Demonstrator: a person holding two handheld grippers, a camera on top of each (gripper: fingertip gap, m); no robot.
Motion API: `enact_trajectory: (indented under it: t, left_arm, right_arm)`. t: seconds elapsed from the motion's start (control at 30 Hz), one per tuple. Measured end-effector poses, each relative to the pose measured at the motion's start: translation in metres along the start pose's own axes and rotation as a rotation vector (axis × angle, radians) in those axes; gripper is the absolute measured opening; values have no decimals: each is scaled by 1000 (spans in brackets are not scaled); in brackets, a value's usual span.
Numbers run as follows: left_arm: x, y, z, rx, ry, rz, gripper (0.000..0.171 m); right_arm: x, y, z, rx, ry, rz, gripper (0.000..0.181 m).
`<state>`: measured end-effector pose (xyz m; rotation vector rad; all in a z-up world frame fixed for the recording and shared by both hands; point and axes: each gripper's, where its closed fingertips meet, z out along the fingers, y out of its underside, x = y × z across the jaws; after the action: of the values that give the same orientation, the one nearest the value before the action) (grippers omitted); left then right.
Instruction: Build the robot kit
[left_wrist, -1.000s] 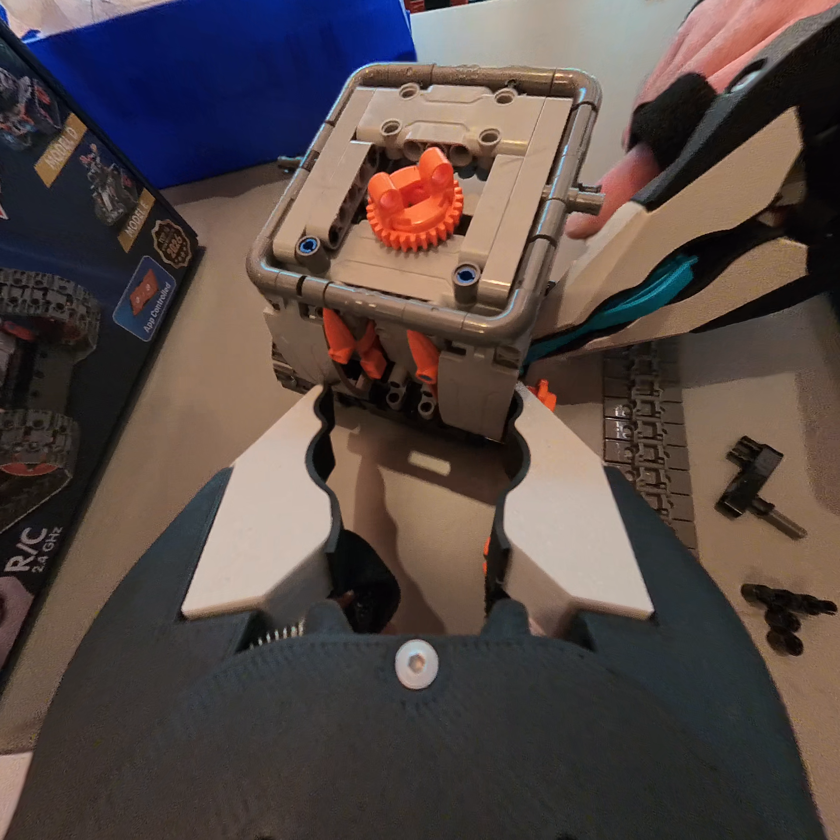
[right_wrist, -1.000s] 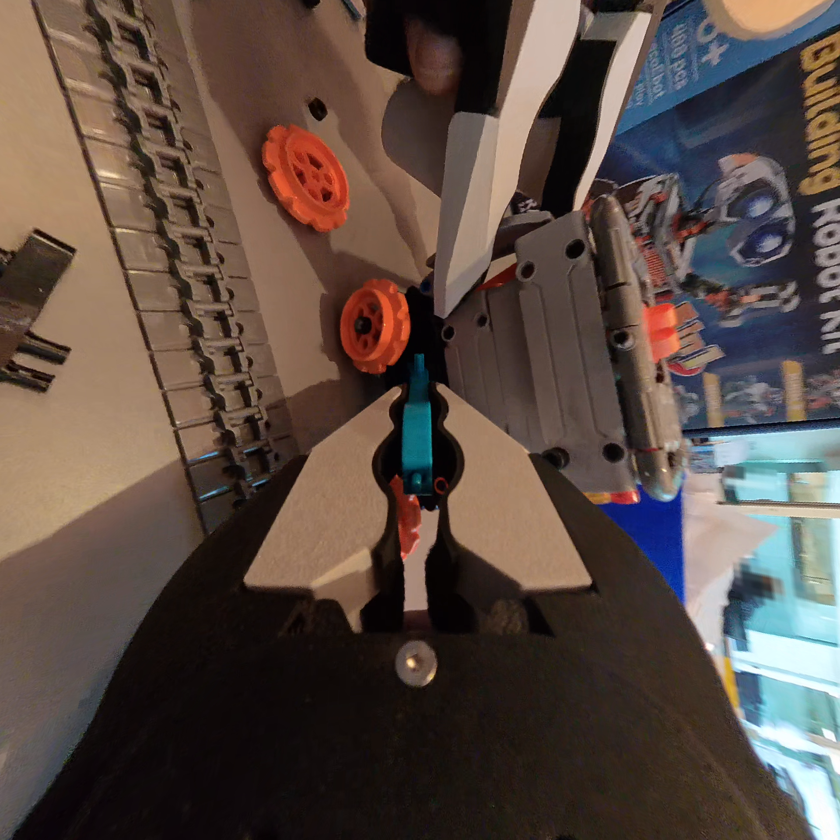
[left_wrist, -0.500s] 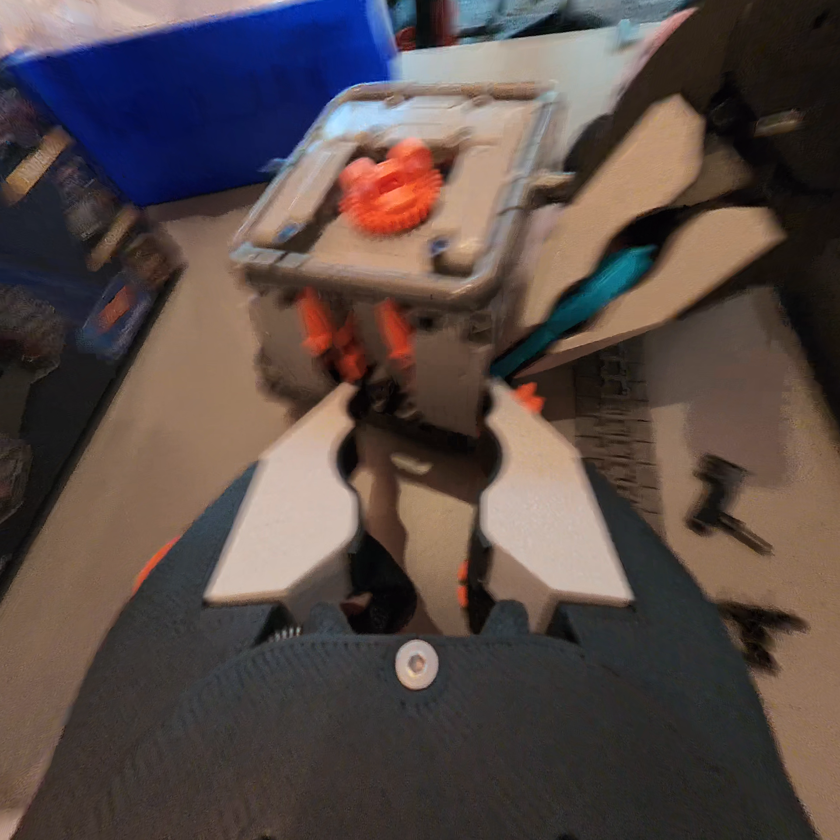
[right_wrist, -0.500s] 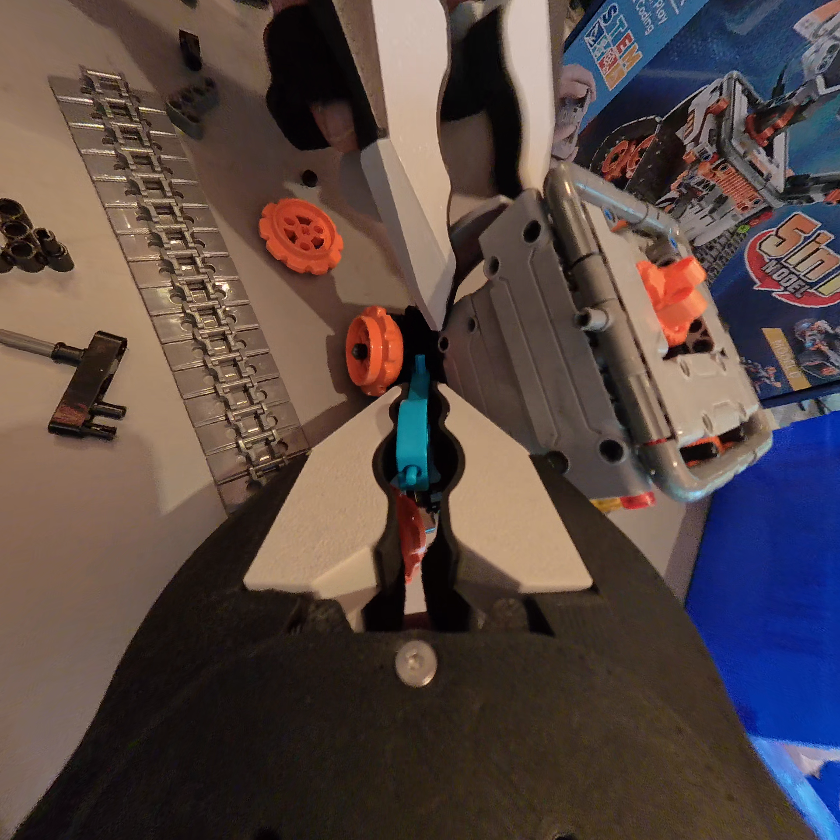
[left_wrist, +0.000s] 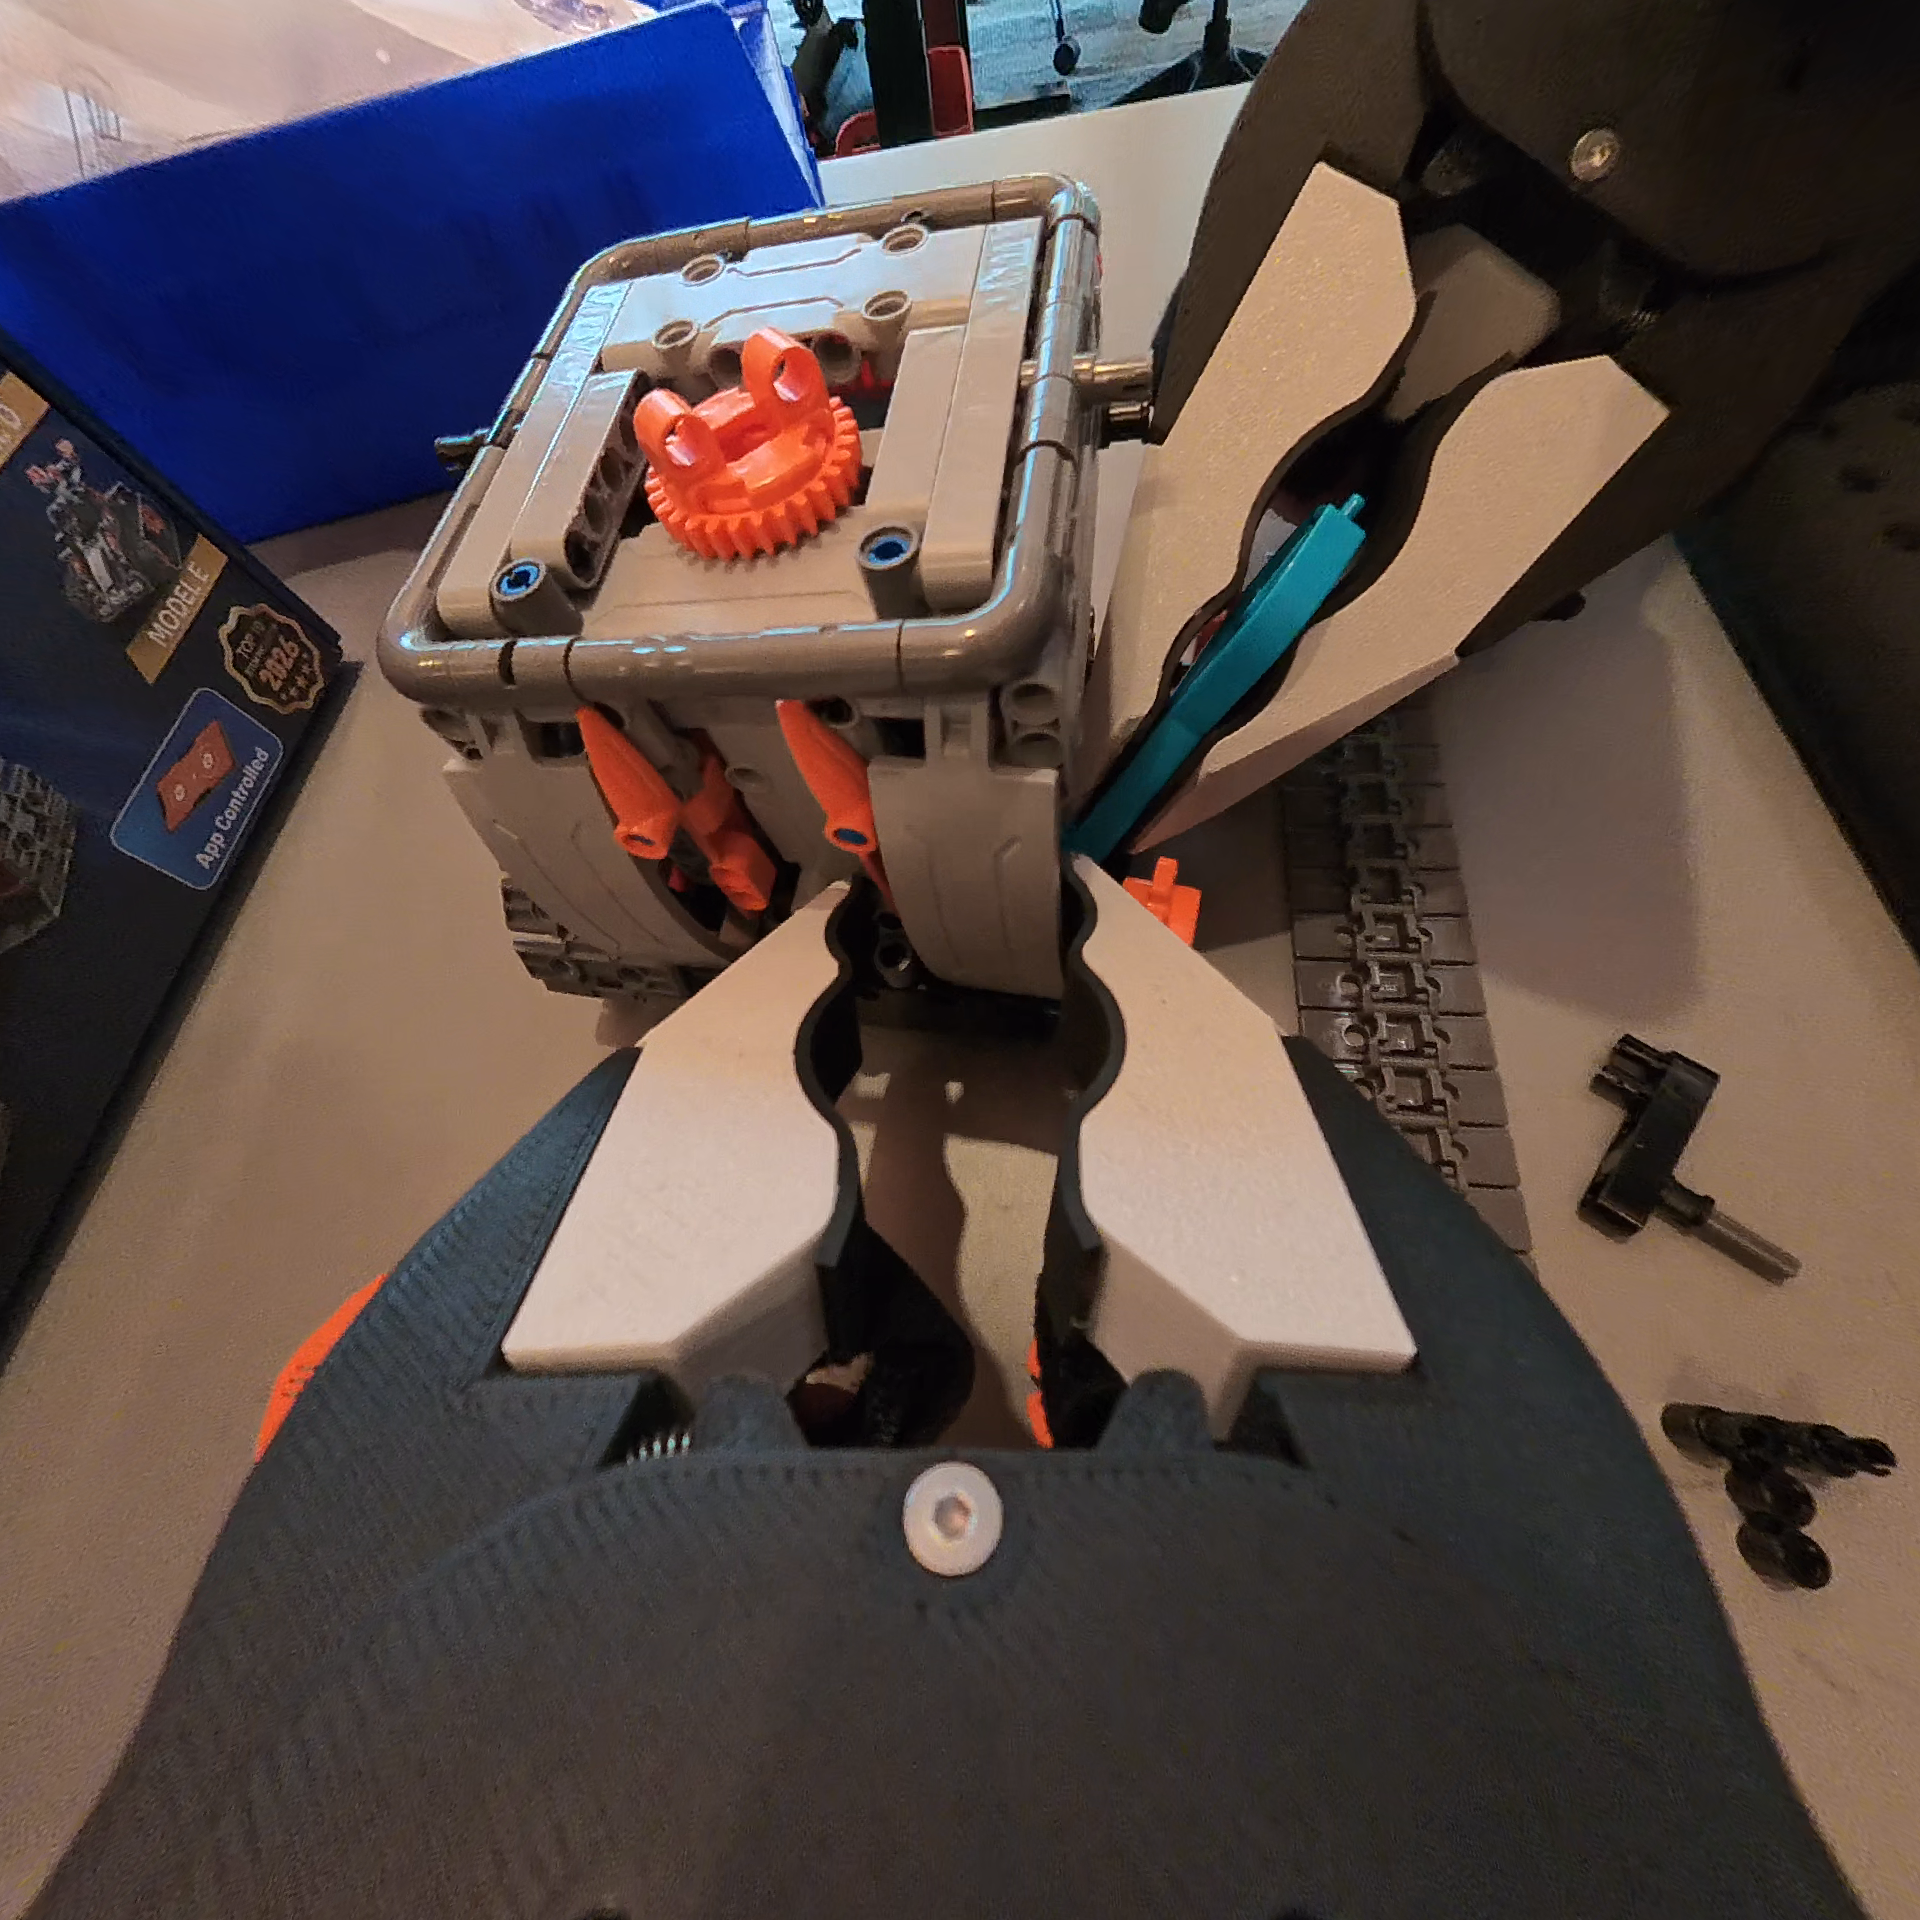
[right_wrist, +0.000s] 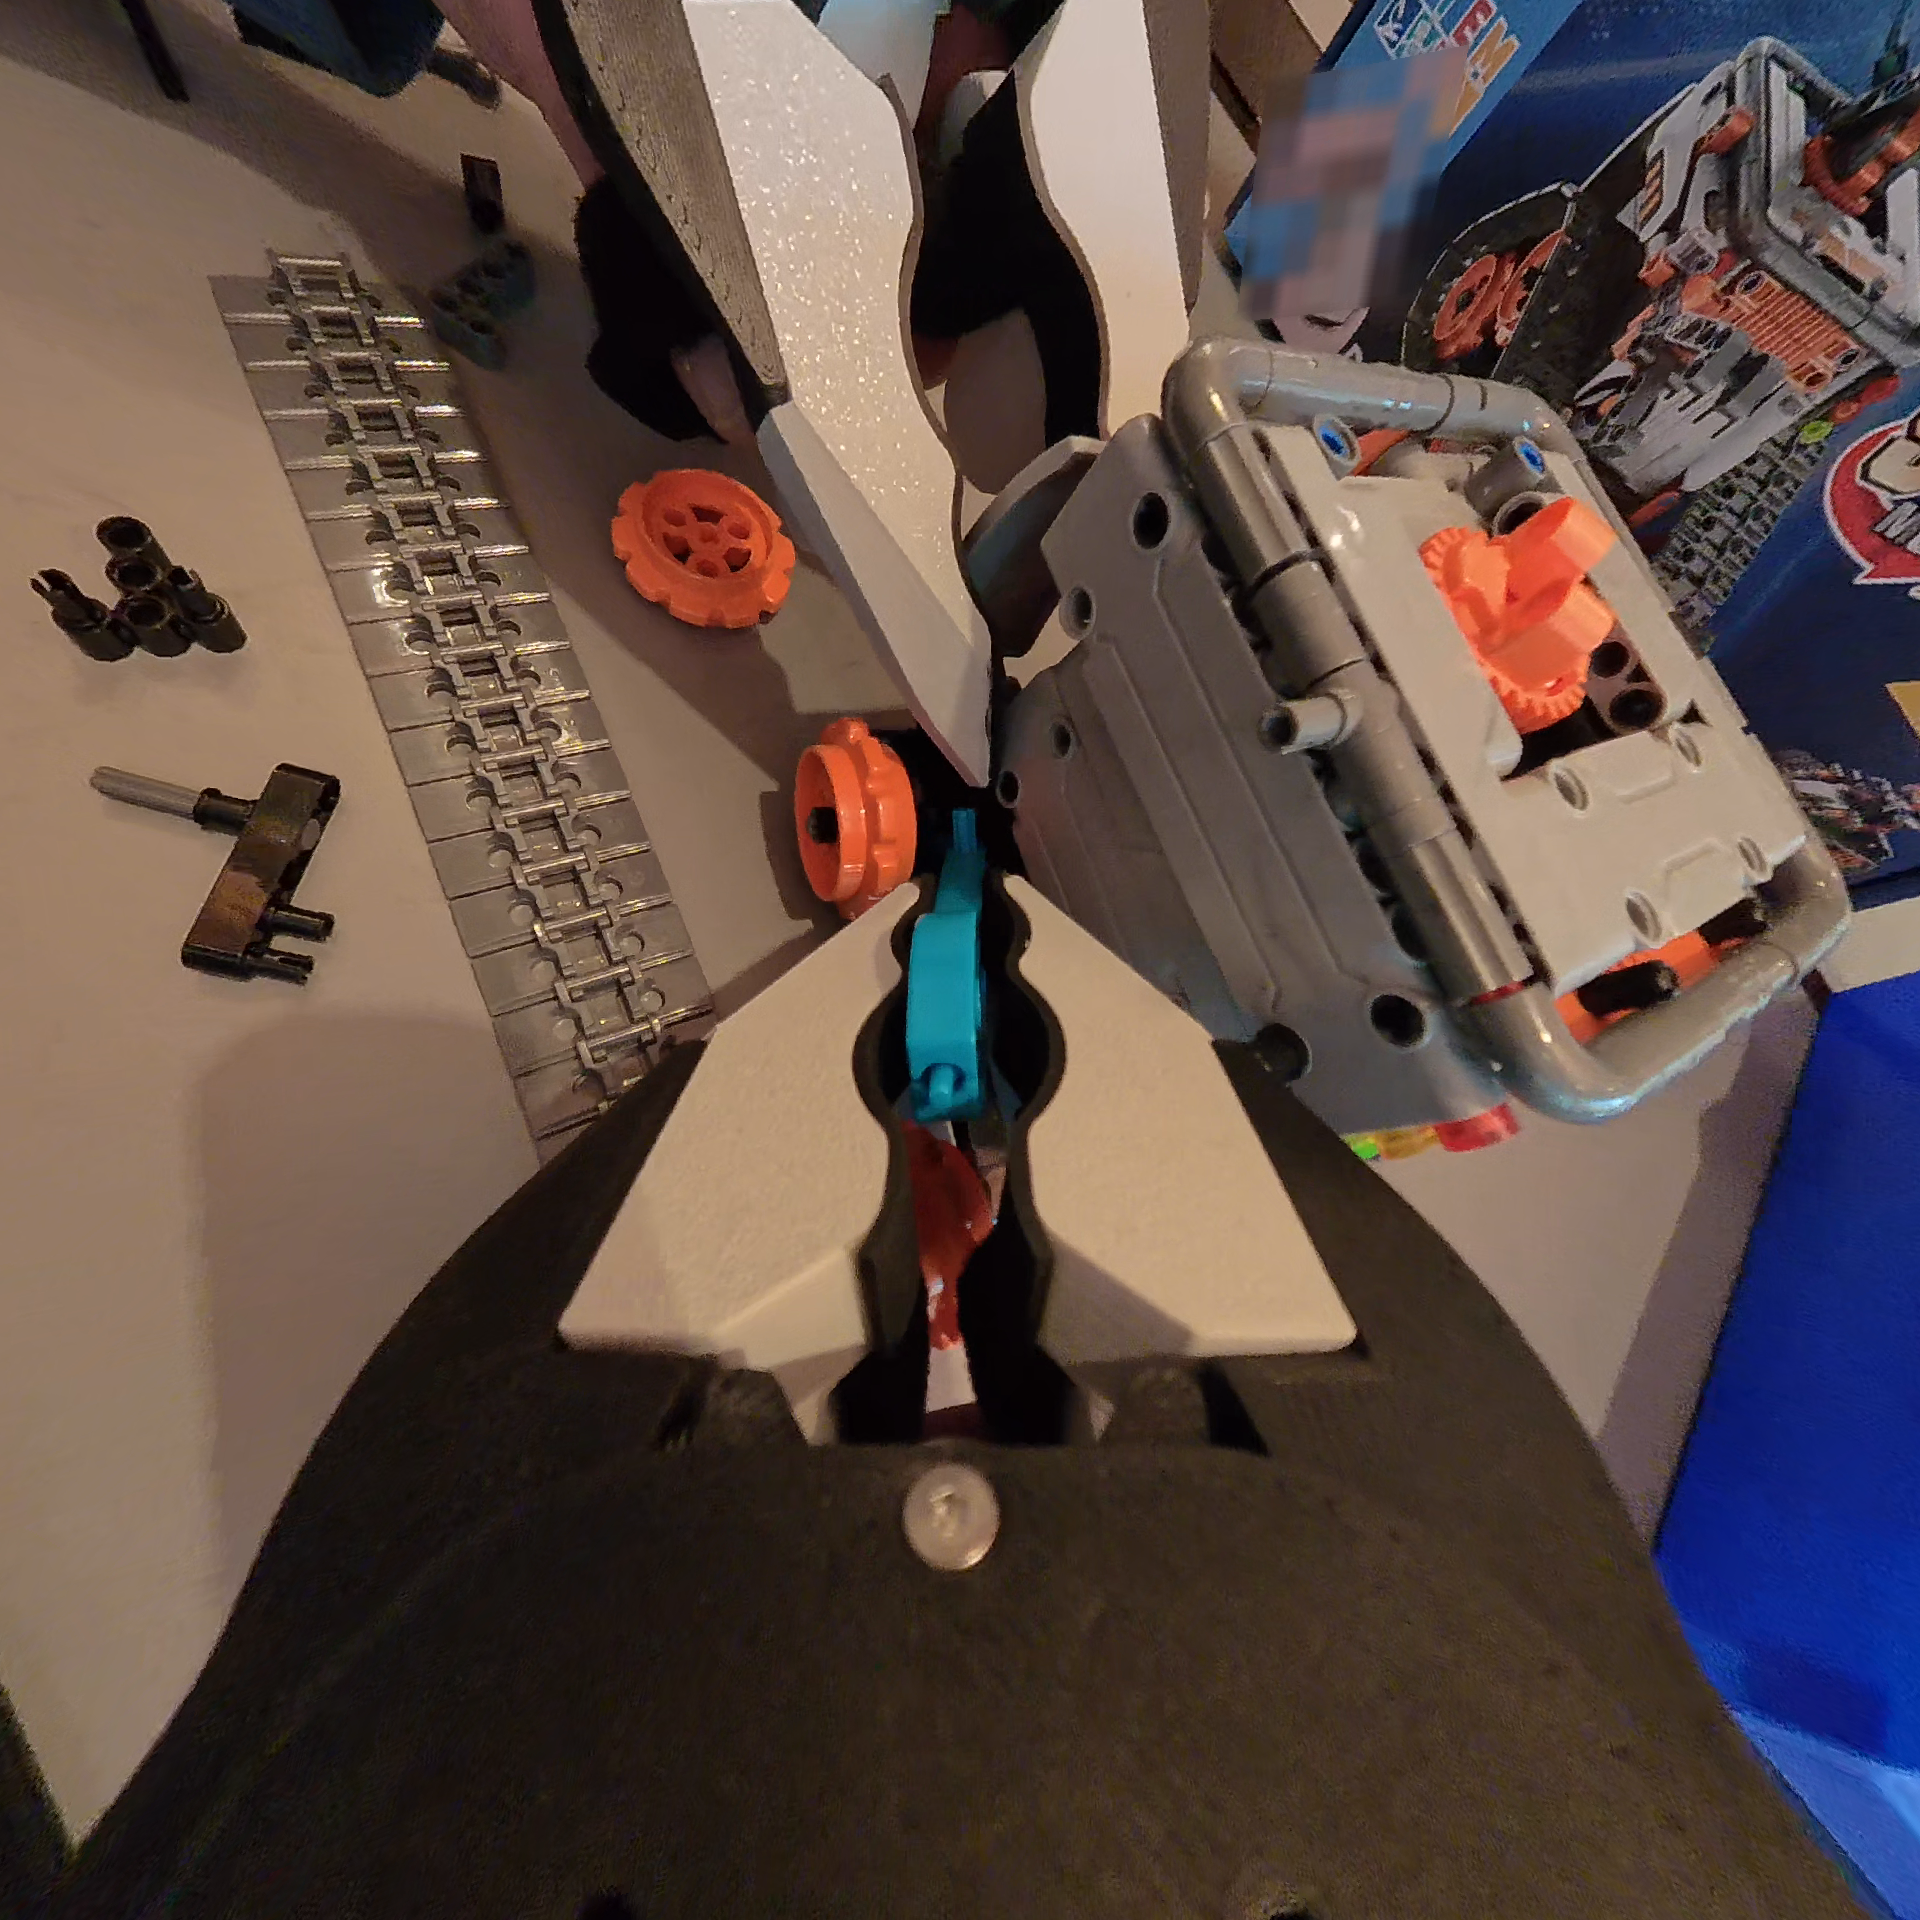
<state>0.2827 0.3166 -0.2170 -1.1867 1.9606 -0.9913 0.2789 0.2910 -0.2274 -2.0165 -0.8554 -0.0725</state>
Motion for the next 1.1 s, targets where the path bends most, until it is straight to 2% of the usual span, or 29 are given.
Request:
enact_trajectory:
  t: [0.33,0.43,0.57,0.7,0.8,1.1]
  left_arm:
    - [-2,-2,2,4,-17,-8,33]
    - [-6,5,3,-29,-51,14,33]
    - [-5,2,5,-8,-40,2,33]
    - [-2,1,6,0,-35,13,33]
    - [-2,2,4,4,-25,11,33]
    - [-2,0,6,12,-30,3,33]
  right_arm:
    - [4,3,-2,10,-55,113,6]
    - [11,3,-6,17,38,37,5]
    - [9,2,-9,23,172,-112,6]
    - [5,5,-3,16,91,-75,5]
    - [6,3,-4,31,7,23,5]
    - [4,6,-3,26,-83,44,5]
